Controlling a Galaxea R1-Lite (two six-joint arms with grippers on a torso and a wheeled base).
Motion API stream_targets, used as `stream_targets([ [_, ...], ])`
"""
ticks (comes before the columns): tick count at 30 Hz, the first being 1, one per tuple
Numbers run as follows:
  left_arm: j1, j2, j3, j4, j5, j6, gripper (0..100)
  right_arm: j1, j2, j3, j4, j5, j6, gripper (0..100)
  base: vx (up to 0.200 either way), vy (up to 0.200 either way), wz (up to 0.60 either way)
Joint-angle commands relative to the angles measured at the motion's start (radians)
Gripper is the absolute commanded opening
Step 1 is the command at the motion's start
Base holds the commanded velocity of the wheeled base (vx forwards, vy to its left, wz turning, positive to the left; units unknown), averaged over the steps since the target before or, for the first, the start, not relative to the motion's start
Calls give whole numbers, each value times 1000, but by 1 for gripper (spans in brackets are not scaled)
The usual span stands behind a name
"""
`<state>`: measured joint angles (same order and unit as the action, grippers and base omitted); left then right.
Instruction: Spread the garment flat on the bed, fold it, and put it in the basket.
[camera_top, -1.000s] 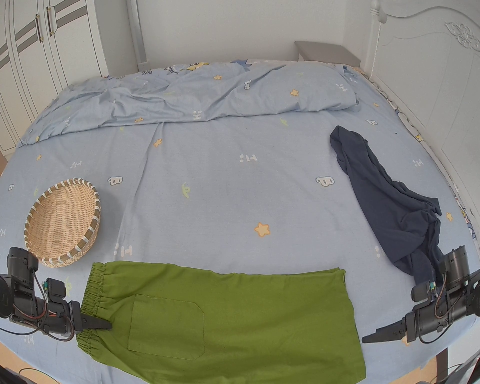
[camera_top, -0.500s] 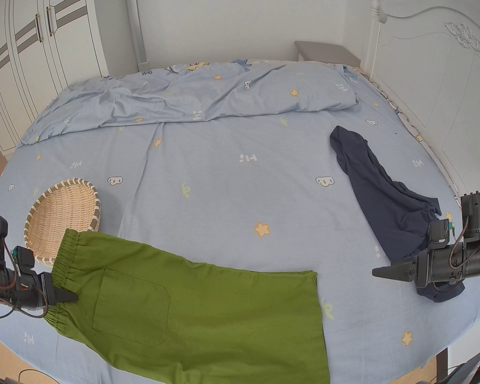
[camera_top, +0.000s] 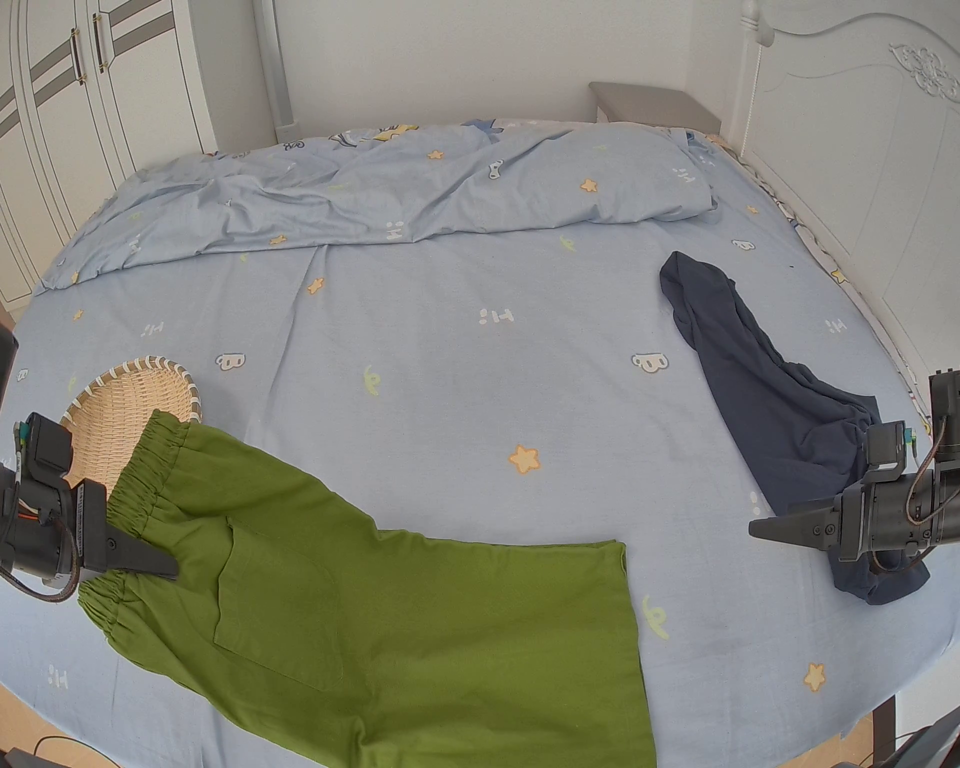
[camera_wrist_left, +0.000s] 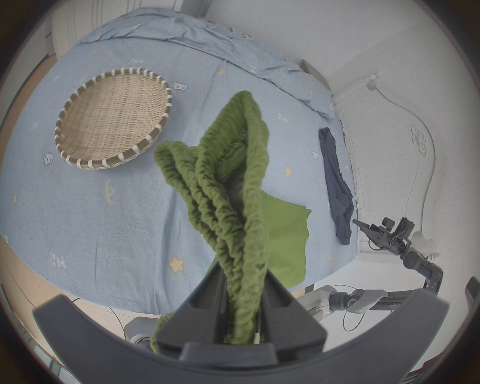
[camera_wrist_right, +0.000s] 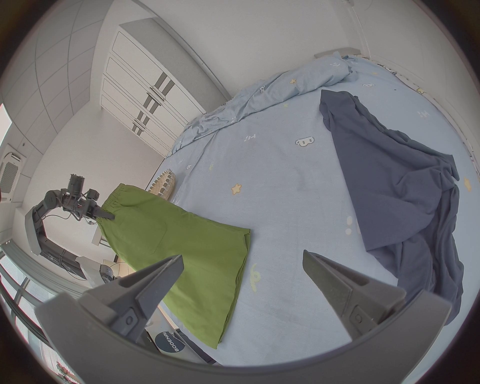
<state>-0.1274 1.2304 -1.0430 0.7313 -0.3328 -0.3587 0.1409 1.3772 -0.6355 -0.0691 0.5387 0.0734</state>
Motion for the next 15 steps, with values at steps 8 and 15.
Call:
stream_targets([
  [8, -425, 67, -91, 14, 164, -194, 0, 3, -20, -3, 8, -37, 0, 100, 0, 0, 0],
  [15, -592, 149, -95, -84, 169, -253, 0, 2, 17, 2, 0, -39, -1, 100, 0, 0, 0],
])
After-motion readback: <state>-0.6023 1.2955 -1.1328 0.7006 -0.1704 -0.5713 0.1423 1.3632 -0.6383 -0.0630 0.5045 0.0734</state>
